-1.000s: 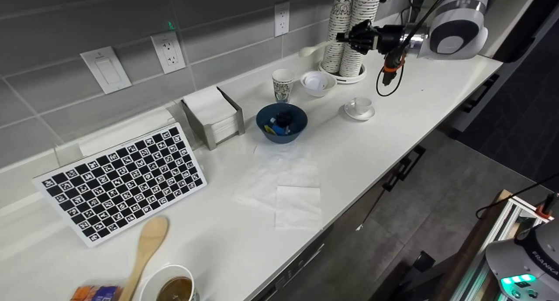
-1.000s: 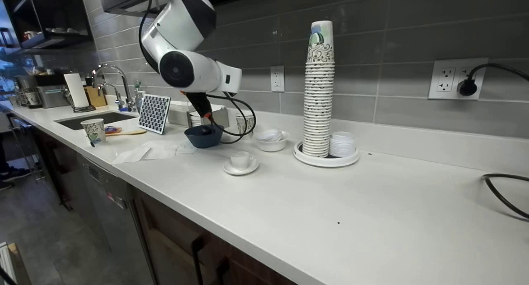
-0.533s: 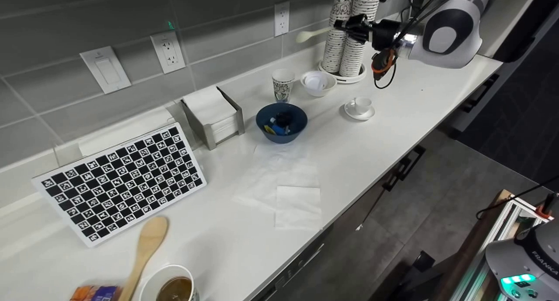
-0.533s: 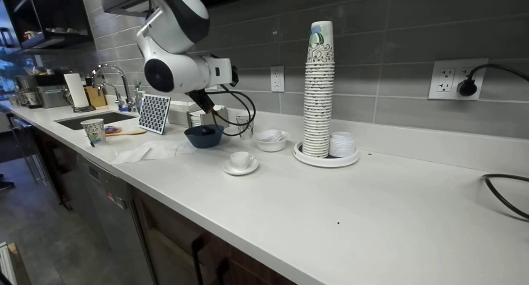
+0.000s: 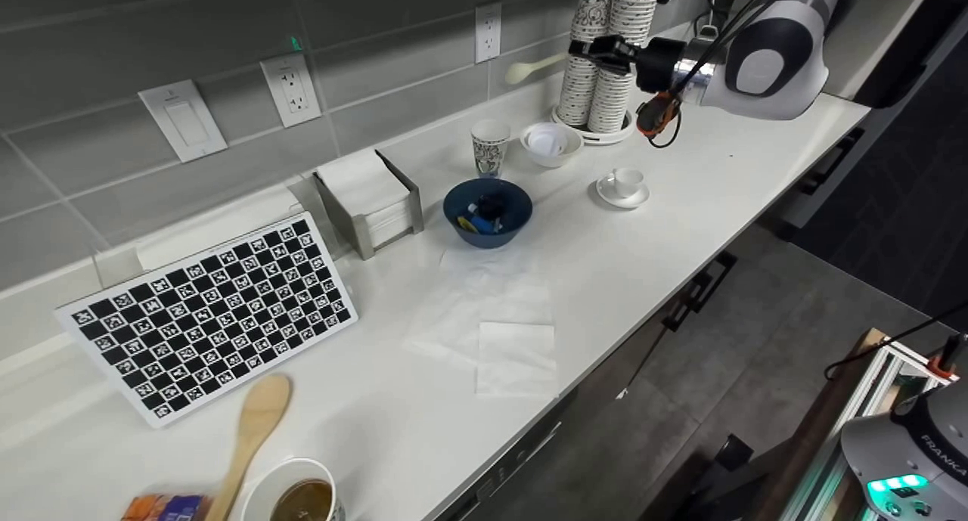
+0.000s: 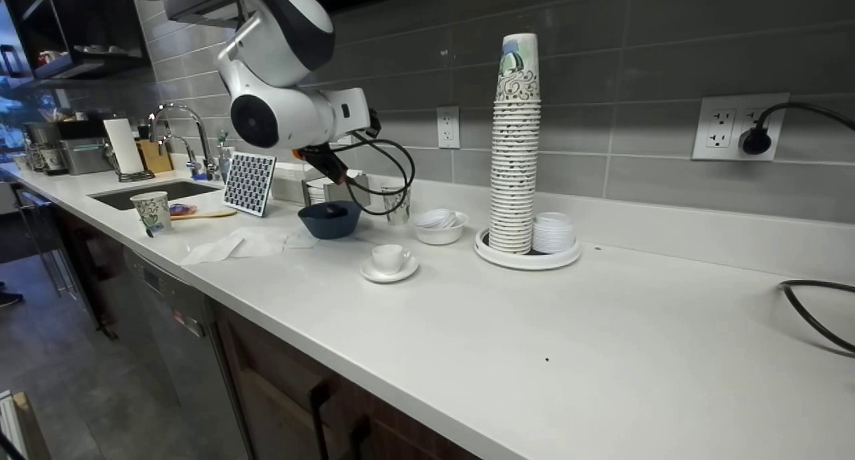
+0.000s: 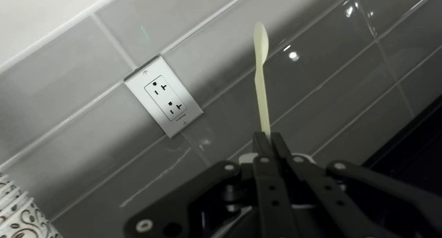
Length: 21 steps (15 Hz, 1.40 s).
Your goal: Shift the white spoon to the cup
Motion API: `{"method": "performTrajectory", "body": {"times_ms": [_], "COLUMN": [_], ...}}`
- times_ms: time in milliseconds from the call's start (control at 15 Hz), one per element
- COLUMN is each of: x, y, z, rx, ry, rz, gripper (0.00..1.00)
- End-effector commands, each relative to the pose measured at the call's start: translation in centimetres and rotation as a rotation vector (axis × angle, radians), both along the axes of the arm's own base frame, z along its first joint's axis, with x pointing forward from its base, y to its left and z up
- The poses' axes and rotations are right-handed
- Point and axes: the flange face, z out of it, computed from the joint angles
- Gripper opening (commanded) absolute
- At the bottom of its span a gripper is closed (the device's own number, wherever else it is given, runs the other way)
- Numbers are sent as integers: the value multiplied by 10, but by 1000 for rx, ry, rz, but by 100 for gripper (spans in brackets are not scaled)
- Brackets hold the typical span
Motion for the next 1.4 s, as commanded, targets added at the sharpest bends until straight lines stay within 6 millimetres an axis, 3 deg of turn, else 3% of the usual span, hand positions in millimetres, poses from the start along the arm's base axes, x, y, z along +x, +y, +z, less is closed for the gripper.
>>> {"method": "performTrajectory", "body": {"times_ms": [0,333,533,933,1333], "x": [7,34,44,78,103], "y": [23,34,50,85,85], "z": [17,38,40,16,-14], "rx": [-184,-416,-553,-653,-724], "ry": [-41,24,120,160,253], "rz": [12,-33,-51,-16,-60], "gripper": [1,1,1,1,1]}}
